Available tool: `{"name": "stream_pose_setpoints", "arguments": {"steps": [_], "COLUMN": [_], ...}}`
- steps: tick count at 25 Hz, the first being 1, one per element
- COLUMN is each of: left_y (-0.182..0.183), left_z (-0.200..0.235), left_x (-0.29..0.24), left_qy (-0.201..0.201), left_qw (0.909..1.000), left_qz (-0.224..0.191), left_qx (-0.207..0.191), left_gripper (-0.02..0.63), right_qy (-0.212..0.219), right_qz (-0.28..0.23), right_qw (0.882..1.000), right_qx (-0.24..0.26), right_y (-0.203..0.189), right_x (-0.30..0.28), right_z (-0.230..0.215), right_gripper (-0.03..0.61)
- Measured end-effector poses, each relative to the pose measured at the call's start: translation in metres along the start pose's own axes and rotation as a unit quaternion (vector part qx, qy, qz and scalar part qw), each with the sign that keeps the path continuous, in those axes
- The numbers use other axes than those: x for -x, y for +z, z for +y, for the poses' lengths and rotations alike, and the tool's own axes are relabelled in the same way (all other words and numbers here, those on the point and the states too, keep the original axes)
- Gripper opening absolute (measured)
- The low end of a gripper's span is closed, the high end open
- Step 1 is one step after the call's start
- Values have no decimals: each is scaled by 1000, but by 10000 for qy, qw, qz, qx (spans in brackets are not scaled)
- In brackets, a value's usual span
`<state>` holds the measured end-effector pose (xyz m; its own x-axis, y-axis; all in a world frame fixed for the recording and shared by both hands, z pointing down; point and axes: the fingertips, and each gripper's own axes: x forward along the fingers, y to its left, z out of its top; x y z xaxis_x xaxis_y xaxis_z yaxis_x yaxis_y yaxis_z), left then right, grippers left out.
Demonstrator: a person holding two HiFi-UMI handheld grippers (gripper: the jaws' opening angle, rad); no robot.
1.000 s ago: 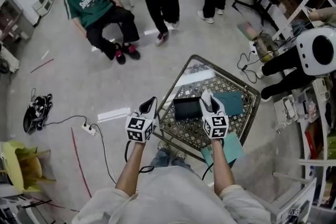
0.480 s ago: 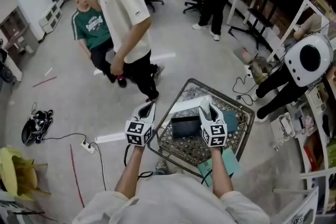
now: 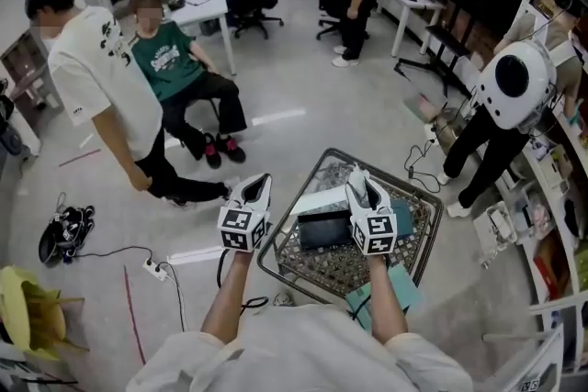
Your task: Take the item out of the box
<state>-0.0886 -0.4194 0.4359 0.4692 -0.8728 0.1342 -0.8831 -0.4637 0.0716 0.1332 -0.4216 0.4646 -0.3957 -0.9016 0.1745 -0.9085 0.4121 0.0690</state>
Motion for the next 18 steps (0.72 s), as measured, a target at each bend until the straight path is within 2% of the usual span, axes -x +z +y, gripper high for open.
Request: {"name": "stream_pose_setpoints", "arguments": {"steps": [18], "left_y": [9], "left_z": [-4], "left_x": [3], "left_qy": [25], "left_qw": [10000], "left_qz": [-77], "left_qx": [-40], "left_gripper": [5], "right_qy": [3], "right_qz": [-33], "right_qw": [10000], "right_qx": [26], "right_y": [5], "right_x": [7], "right_z": [0], "right_gripper": [160]}}
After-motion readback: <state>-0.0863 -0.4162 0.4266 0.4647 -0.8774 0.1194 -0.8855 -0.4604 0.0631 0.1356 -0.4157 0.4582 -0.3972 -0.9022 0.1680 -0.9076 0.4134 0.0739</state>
